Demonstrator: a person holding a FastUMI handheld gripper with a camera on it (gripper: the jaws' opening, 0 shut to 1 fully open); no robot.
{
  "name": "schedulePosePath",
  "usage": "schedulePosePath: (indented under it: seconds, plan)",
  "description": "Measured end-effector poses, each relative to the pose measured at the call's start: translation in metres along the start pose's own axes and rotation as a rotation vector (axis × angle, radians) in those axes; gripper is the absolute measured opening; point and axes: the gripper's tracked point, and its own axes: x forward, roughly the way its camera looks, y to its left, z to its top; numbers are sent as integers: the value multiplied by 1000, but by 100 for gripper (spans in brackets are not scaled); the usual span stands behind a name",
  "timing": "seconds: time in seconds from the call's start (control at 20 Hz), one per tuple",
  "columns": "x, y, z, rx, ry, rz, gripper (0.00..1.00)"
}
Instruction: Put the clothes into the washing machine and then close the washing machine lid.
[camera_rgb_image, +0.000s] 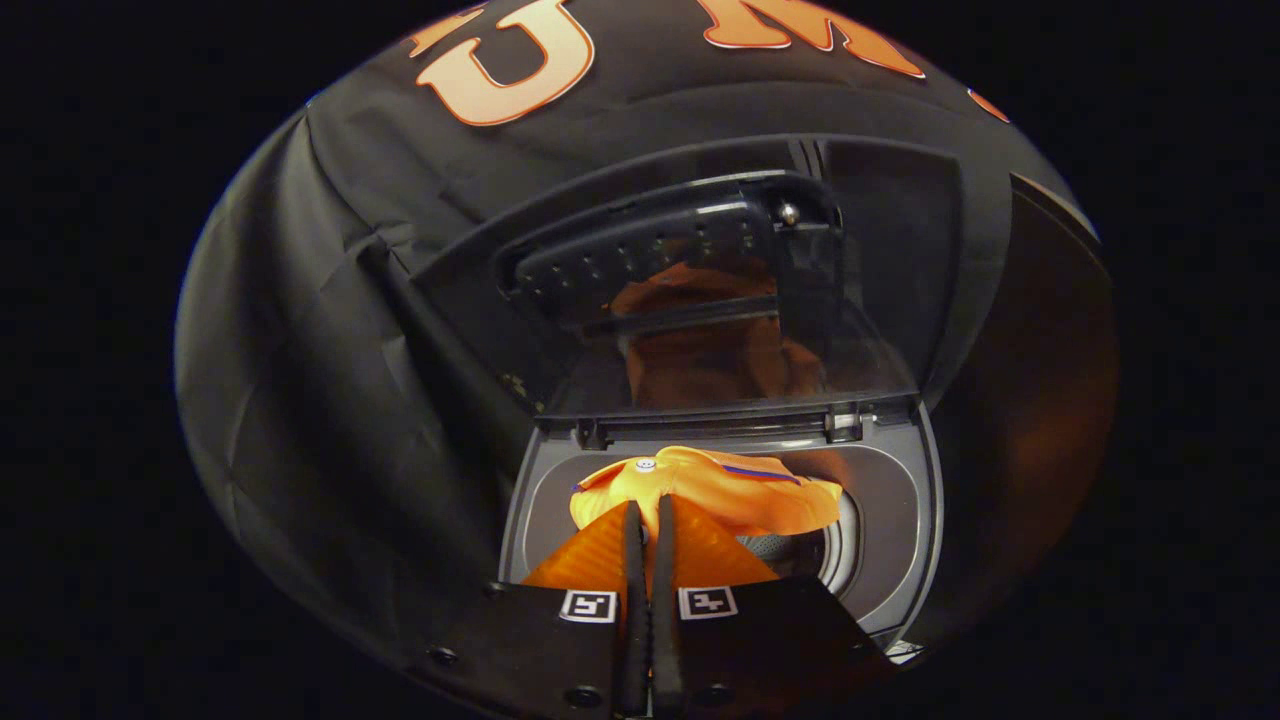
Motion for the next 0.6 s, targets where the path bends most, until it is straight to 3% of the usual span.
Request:
schedulePosePath:
  seconds: [0.6]
  plan:
    - [86,-43,-83,-52,155,-110,9]
